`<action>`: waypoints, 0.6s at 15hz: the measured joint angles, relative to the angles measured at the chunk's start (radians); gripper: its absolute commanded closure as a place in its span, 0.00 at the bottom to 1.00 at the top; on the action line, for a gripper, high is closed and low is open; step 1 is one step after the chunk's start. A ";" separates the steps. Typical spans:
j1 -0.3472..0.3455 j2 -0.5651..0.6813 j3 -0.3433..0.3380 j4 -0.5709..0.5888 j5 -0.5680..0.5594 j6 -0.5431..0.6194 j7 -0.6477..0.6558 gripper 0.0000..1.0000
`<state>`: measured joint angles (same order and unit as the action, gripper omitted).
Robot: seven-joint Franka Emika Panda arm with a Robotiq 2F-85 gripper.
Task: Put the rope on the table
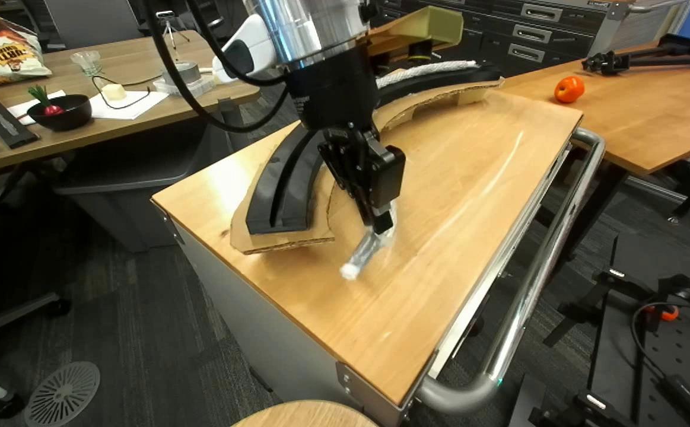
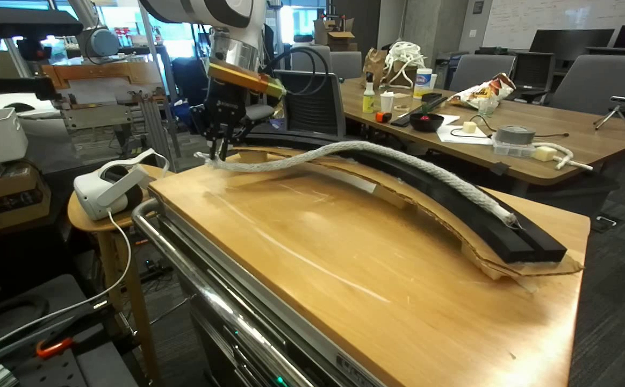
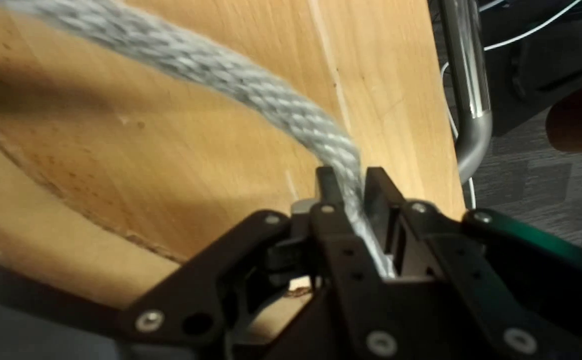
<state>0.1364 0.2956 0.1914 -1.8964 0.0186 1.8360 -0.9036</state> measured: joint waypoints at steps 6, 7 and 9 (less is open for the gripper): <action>0.018 -0.197 0.008 -0.143 -0.214 0.060 -0.018 0.00; 0.018 -0.244 0.008 -0.182 -0.248 0.059 -0.038 0.00; 0.018 -0.327 0.002 -0.249 -0.317 0.069 -0.088 0.04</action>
<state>0.1546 -0.0317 0.1931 -2.1458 -0.2980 1.9047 -0.9914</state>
